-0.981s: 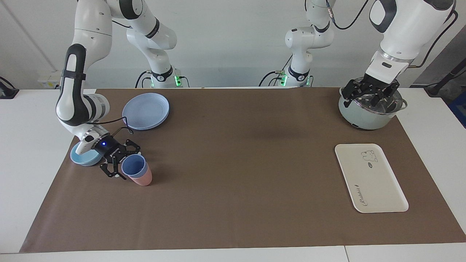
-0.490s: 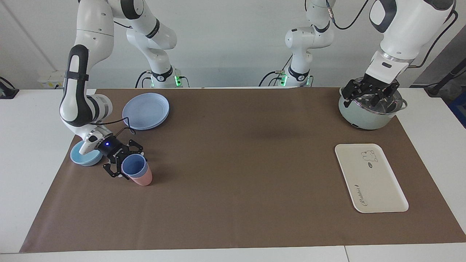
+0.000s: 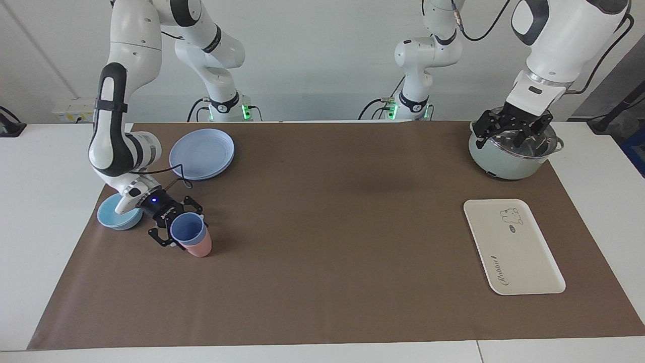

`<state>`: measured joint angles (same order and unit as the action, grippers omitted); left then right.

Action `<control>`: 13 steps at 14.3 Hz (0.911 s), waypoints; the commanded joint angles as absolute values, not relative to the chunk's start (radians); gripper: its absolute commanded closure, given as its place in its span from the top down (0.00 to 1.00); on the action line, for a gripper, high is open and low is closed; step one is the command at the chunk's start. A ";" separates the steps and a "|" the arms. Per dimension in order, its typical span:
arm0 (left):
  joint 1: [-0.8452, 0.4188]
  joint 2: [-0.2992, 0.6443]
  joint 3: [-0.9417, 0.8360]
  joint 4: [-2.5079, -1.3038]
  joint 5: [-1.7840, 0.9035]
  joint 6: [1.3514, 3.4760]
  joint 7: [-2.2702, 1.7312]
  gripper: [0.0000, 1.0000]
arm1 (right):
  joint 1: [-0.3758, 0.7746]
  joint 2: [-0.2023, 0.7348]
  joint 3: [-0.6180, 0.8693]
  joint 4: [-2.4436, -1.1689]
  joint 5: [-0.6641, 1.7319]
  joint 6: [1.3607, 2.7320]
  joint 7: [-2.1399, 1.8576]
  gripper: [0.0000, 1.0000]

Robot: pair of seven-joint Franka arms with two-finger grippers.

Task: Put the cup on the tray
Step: 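Grasp the nested cups with the right gripper and lift them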

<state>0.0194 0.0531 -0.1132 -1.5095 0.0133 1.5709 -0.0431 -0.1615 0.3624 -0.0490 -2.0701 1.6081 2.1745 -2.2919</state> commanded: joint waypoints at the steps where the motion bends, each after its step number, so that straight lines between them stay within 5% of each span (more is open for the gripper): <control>1: 0.032 0.023 -0.120 -1.540 0.023 1.565 -0.034 1.00 | -0.144 0.356 -0.046 -2.080 1.663 2.209 -2.297 0.00; 6: 0.032 0.015 -0.120 -1.560 0.021 1.562 -0.028 1.00 | -0.076 0.286 -0.044 -2.049 1.600 2.330 -2.191 0.00; 13: 0.035 0.008 -0.118 -1.575 0.023 1.586 0.007 1.00 | 0.078 0.157 -0.048 -2.005 1.136 2.491 -1.488 0.00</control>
